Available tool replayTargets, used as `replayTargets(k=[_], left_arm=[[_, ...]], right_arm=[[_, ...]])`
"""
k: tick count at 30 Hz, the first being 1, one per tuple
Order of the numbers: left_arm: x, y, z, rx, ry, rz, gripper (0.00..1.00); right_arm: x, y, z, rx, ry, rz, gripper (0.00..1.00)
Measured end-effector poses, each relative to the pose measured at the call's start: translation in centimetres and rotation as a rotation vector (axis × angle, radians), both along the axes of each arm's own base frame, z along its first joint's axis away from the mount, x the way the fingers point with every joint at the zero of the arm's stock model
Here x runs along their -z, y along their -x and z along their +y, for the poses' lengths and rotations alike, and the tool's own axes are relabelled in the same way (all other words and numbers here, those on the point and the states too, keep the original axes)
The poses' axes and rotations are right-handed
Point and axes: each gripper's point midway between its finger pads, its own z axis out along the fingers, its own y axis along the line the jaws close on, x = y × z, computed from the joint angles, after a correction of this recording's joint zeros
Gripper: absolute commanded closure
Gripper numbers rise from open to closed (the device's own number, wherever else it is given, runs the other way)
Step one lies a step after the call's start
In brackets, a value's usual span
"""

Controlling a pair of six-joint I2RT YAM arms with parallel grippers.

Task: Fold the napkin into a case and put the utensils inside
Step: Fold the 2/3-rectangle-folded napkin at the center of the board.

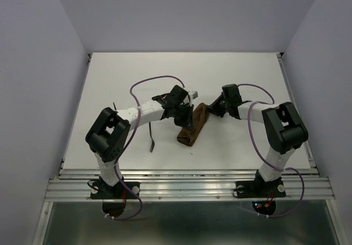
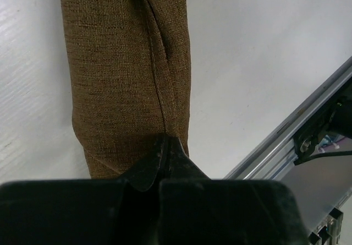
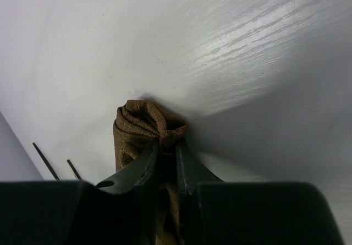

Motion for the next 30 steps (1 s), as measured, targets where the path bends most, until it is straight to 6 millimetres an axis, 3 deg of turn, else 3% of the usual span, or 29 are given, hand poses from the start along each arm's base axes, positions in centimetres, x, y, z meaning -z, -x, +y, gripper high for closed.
replayTargets(k=[10, 12, 13, 16, 17, 20, 24, 30], left_arm=[[3.2, 1.1, -0.7, 0.016, -0.002, 0.056, 1.00], [3.8, 1.2, -1.1, 0.019, -0.001, 0.064, 1.00], [4.3, 1.2, -1.2, 0.019, -0.002, 0.067, 1.00], [4.9, 1.3, -1.4, 0.021, 0.001, 0.082, 1.00], [5.0, 1.3, -1.4, 0.021, 0.005, 0.082, 1.00], [5.0, 1.4, -1.5, 0.025, 0.016, 0.085, 1.00], [5.0, 1.5, -1.7, 0.029, 0.027, 0.086, 1.00], [5.0, 1.7, -1.8, 0.034, 0.035, 0.092, 1.00]], right_arm=[[0.0, 0.0, 0.0, -0.001, 0.000, 0.000, 0.99], [0.0, 0.0, 0.0, -0.004, 0.001, -0.001, 0.84], [0.0, 0.0, 0.0, -0.005, 0.002, -0.002, 0.70], [-0.1, 0.1, 0.0, -0.016, 0.005, -0.005, 0.47], [-0.2, 0.2, 0.2, -0.024, 0.000, -0.008, 0.36], [-1.2, 0.5, 0.0, -0.031, 0.005, -0.026, 0.21], [-1.6, 1.8, -0.6, -0.038, 0.019, -0.023, 0.19], [-1.6, 5.3, -1.5, -0.068, 0.032, -0.001, 0.18]])
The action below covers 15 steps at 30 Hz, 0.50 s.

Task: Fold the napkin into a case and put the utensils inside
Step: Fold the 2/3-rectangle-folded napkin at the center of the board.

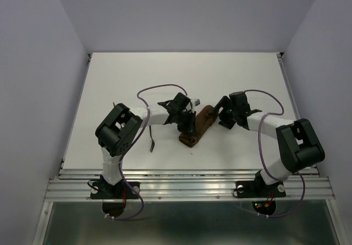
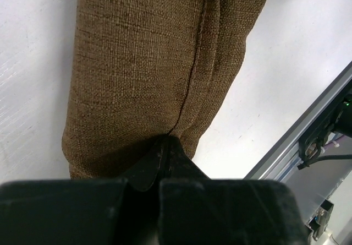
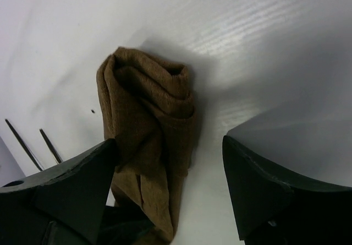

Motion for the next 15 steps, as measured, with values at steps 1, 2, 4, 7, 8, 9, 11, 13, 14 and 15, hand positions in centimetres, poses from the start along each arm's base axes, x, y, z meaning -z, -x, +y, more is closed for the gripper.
replayTargets(k=[1, 2, 4, 7, 8, 9, 11, 13, 14, 15], left_arm=[[0.0, 0.0, 0.0, 0.000, 0.002, 0.001, 1.00], [0.0, 0.0, 0.0, 0.000, 0.003, 0.001, 1.00], [0.0, 0.0, 0.0, 0.000, 0.003, 0.002, 1.00], [0.0, 0.1, -0.1, 0.000, 0.006, 0.006, 1.00], [0.0, 0.1, -0.1, 0.001, 0.008, 0.006, 1.00], [0.0, 0.1, -0.1, 0.000, 0.008, 0.006, 1.00], [0.0, 0.1, -0.1, -0.001, 0.010, 0.007, 1.00], [0.0, 0.1, -0.1, -0.001, 0.010, 0.007, 1.00], [0.0, 0.1, -0.1, -0.001, 0.010, 0.006, 1.00], [0.0, 0.1, -0.1, -0.001, 0.010, 0.006, 1.00]], right_arm=[[0.0, 0.5, 0.0, -0.008, -0.003, 0.003, 0.18], [0.0, 1.3, -0.1, -0.017, -0.008, 0.003, 0.18], [-0.1, 2.4, -0.3, -0.026, -0.019, 0.000, 0.18], [-0.2, 4.1, -0.6, -0.033, -0.034, -0.007, 0.18], [-0.3, 4.6, -0.7, -0.032, -0.040, -0.010, 0.18], [-0.5, 4.9, -0.8, -0.032, -0.042, -0.014, 0.18], [-1.0, 5.2, -0.9, -0.032, -0.048, -0.031, 0.18], [-1.7, 5.1, -0.9, -0.032, -0.055, -0.053, 0.18], [-2.1, 5.1, -0.8, -0.033, -0.057, -0.063, 0.18], [-2.4, 5.0, -0.8, -0.033, -0.060, -0.074, 0.18]])
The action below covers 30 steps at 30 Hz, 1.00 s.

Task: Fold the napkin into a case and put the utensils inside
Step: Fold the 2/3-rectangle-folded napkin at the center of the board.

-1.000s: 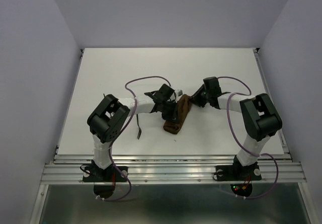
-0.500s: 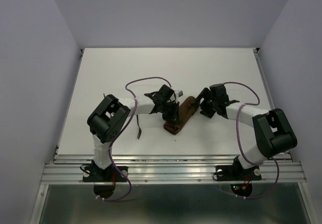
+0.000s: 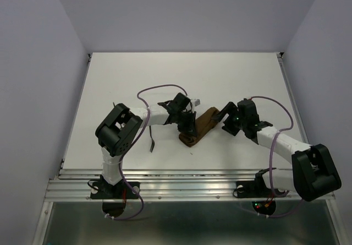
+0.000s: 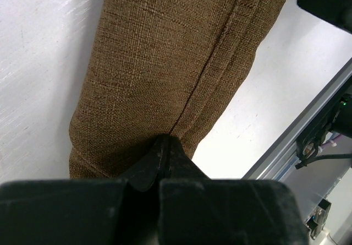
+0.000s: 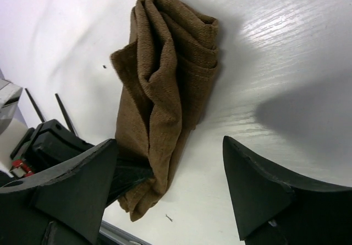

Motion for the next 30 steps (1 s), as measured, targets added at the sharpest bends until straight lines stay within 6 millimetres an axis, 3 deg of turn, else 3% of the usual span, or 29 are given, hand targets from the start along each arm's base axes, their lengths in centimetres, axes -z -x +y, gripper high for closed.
replayTargets(k=[7, 13, 16, 26, 29, 30], left_arm=[[0.0, 0.0, 0.0, 0.001, 0.001, 0.000, 1.00], [0.0, 0.1, -0.1, 0.004, 0.003, 0.000, 1.00], [-0.1, 0.2, -0.2, 0.007, 0.005, -0.001, 1.00], [-0.2, 0.5, -0.4, 0.014, 0.011, 0.005, 1.00], [-0.3, 0.6, -0.4, 0.014, 0.014, 0.009, 1.00], [-0.5, 0.6, -0.5, 0.015, 0.019, 0.009, 1.00]], right_arm=[[-1.0, 0.2, 0.5, -0.016, -0.011, -0.027, 0.20], [1.7, 2.2, 3.2, -0.092, 0.009, 0.057, 0.20], [2.6, 2.4, 3.9, -0.084, 0.009, 0.087, 0.25], [3.4, 0.3, 5.2, -0.017, -0.026, 0.065, 0.52], [3.8, -0.5, 5.6, -0.008, -0.025, 0.067, 0.78], [4.2, -0.6, 5.6, -0.003, -0.019, 0.072, 0.82]])
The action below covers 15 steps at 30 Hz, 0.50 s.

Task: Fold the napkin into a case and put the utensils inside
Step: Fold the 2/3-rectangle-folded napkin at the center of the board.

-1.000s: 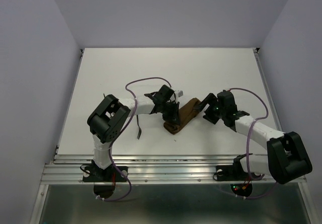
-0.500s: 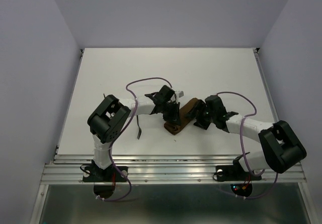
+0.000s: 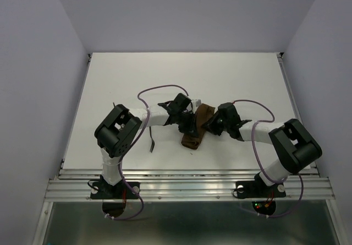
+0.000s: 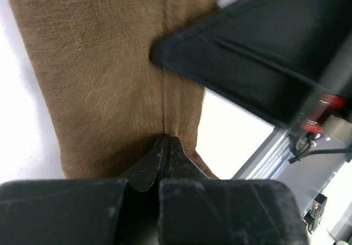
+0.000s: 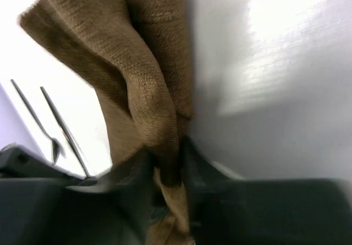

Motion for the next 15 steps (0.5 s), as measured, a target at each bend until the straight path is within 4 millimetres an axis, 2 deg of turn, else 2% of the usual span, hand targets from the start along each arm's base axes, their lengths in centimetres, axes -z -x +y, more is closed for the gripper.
replayTargets(k=[2, 4, 10, 13, 15], left_arm=[[-0.5, 0.1, 0.0, 0.002, 0.010, -0.007, 1.00], [-1.5, 0.3, 0.2, 0.004, 0.024, -0.019, 1.00], [-5.8, 0.2, 0.1, 0.017, 0.093, -0.103, 0.89], [-6.8, 0.3, 0.3, 0.022, 0.103, -0.131, 0.89], [-6.8, 0.2, 0.4, 0.023, 0.099, -0.135, 0.92]], right_arm=[[0.4, -0.3, 0.0, 0.010, 0.007, 0.005, 0.95], [0.4, -0.4, -0.2, 0.013, 0.018, 0.002, 0.99], [0.3, -1.2, -0.3, -0.016, 0.069, -0.023, 0.99], [0.3, -1.6, -0.2, -0.031, 0.089, -0.033, 0.99], [0.3, -1.8, -0.1, -0.040, 0.099, -0.038, 0.99]])
